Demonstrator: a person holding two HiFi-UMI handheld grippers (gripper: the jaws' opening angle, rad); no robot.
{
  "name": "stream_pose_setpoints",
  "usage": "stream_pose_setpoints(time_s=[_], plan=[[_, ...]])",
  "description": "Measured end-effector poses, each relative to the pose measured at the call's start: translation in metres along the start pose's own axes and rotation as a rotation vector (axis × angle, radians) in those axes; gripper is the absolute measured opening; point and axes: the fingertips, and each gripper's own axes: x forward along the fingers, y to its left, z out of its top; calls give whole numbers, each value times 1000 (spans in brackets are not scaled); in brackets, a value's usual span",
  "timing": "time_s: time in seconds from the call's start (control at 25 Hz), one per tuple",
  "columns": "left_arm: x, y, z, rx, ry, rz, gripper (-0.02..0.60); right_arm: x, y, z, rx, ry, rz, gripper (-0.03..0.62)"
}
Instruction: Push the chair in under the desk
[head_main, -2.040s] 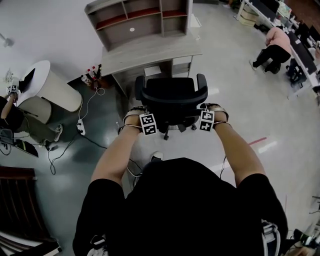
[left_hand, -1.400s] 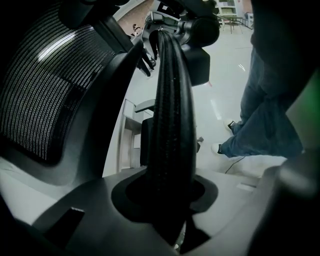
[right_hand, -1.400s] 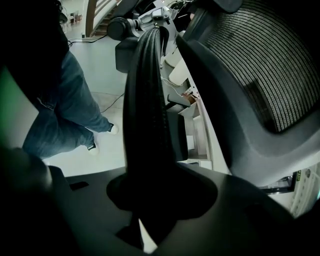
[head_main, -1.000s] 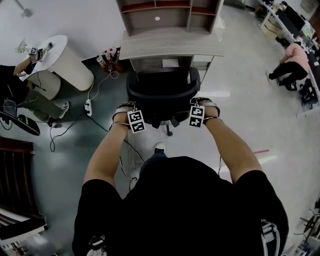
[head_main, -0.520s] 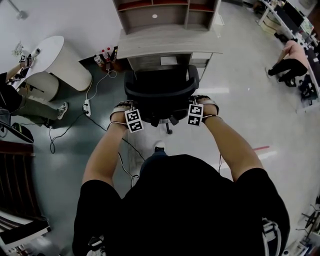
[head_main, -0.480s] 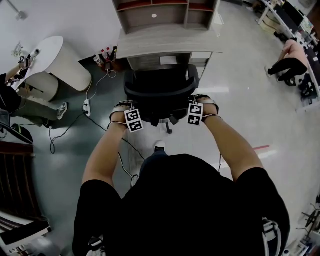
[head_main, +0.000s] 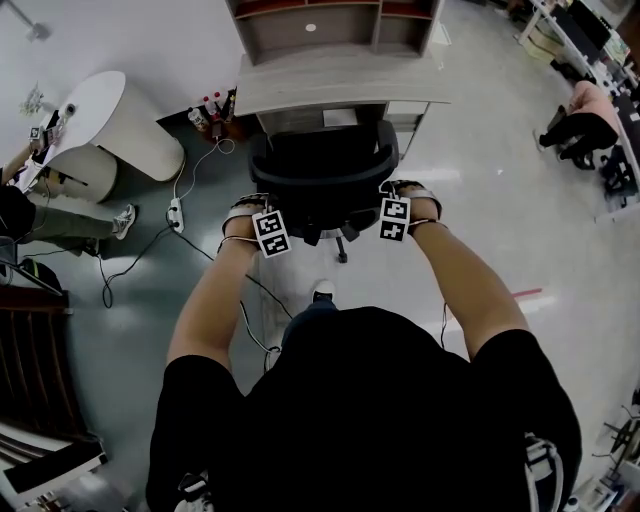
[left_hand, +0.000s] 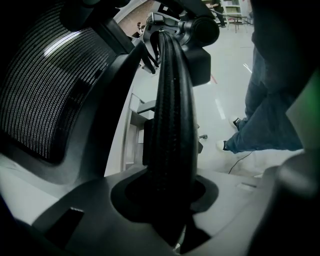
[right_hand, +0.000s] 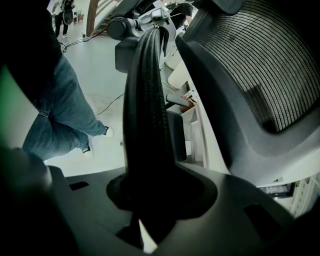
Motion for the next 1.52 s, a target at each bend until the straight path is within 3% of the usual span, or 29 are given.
stream_pose_setpoints(time_s=[0.92,1.52], plan=[[48,79,-25,23,-16,1,120,44,-73,18,34,11,-1,127],[59,101,-24,23,-21,8,122,55,-96,15,43,7,-22,130]])
